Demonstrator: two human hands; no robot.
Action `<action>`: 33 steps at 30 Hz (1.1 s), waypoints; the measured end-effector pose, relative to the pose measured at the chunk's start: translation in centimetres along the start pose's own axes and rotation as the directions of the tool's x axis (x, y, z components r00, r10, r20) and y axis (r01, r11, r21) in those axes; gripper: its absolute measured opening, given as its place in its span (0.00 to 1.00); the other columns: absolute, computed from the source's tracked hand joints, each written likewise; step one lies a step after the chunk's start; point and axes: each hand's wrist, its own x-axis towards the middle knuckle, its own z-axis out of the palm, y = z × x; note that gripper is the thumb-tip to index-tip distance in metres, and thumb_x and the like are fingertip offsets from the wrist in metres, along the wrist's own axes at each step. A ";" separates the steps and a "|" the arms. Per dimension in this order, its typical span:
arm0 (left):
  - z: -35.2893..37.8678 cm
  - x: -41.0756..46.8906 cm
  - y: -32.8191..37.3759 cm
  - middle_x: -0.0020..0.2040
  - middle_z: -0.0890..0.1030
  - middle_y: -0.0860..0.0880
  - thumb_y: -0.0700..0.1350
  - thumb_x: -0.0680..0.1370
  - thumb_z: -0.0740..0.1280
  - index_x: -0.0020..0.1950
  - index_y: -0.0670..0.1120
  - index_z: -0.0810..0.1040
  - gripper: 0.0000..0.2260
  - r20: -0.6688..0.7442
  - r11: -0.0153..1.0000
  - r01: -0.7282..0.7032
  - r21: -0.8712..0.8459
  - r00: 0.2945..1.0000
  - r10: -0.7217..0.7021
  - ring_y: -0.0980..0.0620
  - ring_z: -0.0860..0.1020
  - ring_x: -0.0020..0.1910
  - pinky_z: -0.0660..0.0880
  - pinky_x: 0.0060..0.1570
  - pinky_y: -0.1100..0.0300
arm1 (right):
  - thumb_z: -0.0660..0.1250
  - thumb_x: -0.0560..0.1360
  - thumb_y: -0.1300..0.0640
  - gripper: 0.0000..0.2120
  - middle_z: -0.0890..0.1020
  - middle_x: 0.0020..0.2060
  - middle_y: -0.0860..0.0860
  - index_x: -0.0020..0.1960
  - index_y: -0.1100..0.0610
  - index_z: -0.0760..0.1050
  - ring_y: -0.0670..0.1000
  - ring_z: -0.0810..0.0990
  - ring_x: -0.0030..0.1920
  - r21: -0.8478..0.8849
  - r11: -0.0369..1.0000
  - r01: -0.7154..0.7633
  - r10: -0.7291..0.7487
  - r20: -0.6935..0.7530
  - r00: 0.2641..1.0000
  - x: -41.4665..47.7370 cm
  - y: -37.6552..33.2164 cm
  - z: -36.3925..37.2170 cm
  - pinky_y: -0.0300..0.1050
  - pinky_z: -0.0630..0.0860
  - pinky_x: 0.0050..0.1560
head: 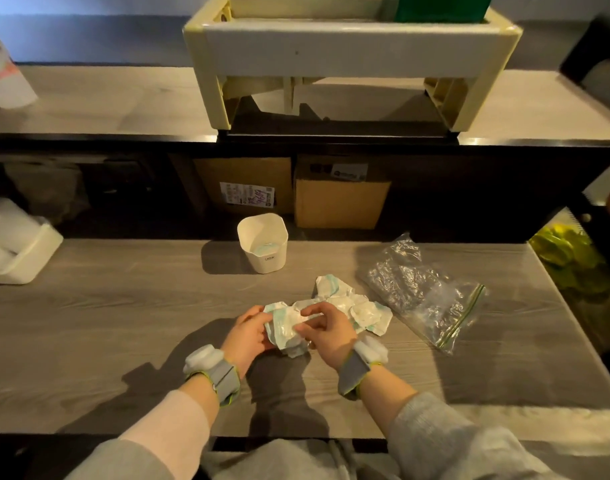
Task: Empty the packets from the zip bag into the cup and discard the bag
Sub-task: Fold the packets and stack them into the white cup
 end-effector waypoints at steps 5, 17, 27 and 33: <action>-0.7 1.1 1.0 0.53 0.82 0.40 0.36 0.77 0.65 0.61 0.38 0.77 0.13 0.087 0.972 -0.108 0.207 0.992 0.092 0.43 0.81 0.50 0.78 0.54 0.49 | 0.72 0.72 0.51 0.10 0.83 0.36 0.52 0.49 0.55 0.76 0.52 0.81 0.35 -0.118 0.993 -0.032 0.017 -0.133 0.991 0.4 -0.5 1.1 0.50 0.80 0.39; -4.0 3.4 1.4 0.53 0.80 0.44 0.39 0.79 0.64 0.59 0.43 0.76 0.09 0.077 0.917 -0.148 0.370 0.989 0.129 0.45 0.79 0.54 0.75 0.58 0.50 | 0.69 0.71 0.49 0.18 0.75 0.53 0.52 0.57 0.54 0.69 0.55 0.78 0.51 -0.609 0.763 -0.216 0.051 -0.275 0.960 1.2 2.0 3.1 0.42 0.70 0.46; -5.4 3.1 1.5 0.56 0.82 0.42 0.43 0.79 0.64 0.56 0.47 0.77 0.07 0.067 0.914 -0.112 0.391 0.993 0.094 0.43 0.80 0.55 0.76 0.59 0.42 | 0.72 0.70 0.51 0.09 0.77 0.38 0.47 0.41 0.50 0.72 0.51 0.75 0.39 -0.461 0.848 -0.263 0.052 -0.420 0.906 0.6 1.2 3.4 0.40 0.68 0.40; -5.8 2.9 1.1 0.53 0.80 0.42 0.43 0.80 0.64 0.55 0.45 0.75 0.06 0.075 0.974 -0.019 0.228 0.997 0.002 0.43 0.80 0.51 0.83 0.39 0.52 | 0.77 0.66 0.53 0.12 0.77 0.33 0.45 0.45 0.52 0.77 0.49 0.76 0.39 -0.292 0.911 -0.291 0.146 -0.431 0.890 -0.5 1.1 3.0 0.38 0.68 0.35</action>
